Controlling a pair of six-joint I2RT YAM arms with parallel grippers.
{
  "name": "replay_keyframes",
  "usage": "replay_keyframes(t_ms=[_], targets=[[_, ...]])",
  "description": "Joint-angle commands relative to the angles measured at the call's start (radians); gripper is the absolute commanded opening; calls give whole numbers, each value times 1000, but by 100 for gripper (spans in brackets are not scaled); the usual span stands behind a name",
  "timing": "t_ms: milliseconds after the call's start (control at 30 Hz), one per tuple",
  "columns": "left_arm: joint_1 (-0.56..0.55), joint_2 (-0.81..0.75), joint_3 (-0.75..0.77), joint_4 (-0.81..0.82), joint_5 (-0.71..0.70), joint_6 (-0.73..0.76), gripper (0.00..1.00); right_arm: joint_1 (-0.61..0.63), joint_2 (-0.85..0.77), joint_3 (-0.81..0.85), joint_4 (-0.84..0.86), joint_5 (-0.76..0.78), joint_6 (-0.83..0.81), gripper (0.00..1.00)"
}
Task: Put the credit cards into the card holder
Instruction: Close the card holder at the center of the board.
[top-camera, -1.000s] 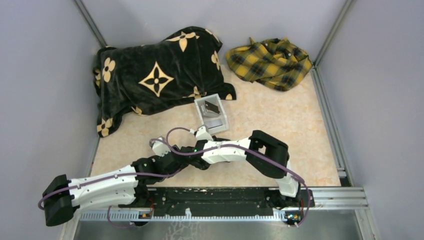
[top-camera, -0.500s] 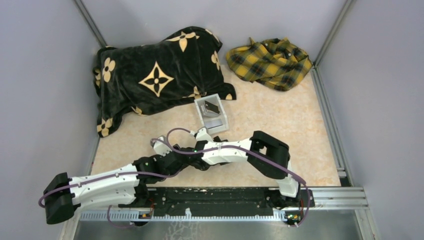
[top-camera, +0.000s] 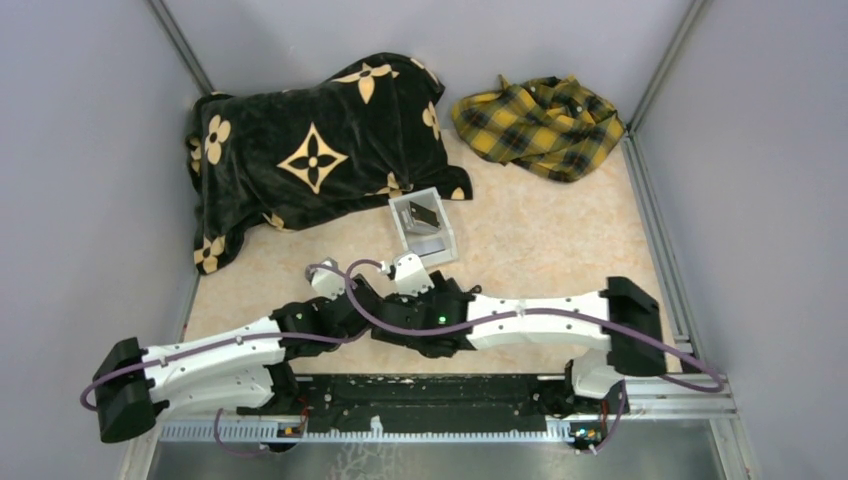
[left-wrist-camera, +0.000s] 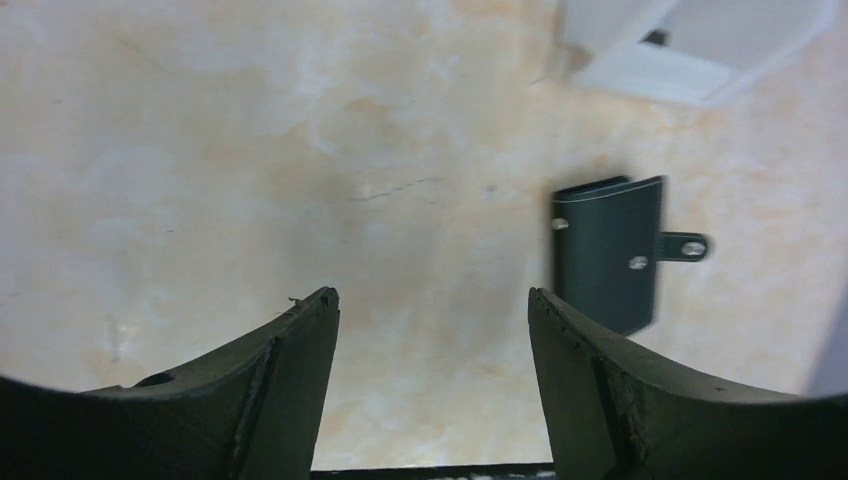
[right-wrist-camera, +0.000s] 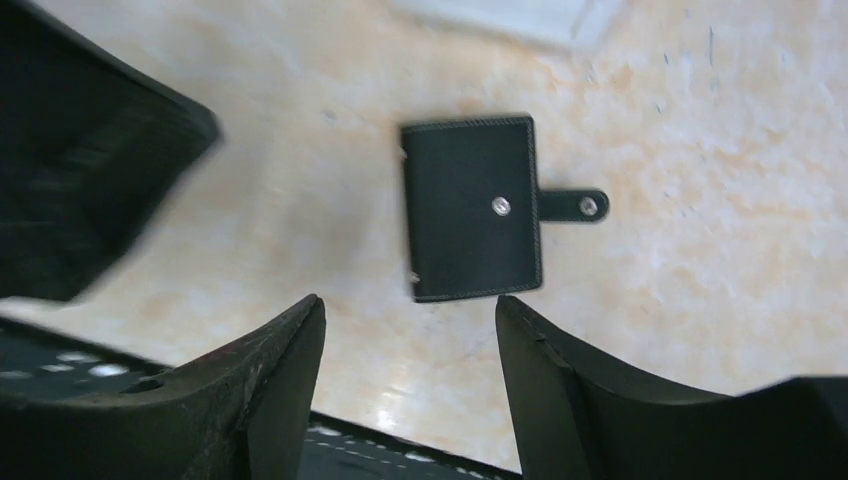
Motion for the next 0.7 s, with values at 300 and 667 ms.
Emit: replay_keyframes(t_ms=[300,667], targets=[[-50,241,90,58,9,127,81,-62,-615,-384,517,123,-67,46],[-76,480,209,244,55,255,81,-444,-766,-583,450,-270,-72,55]])
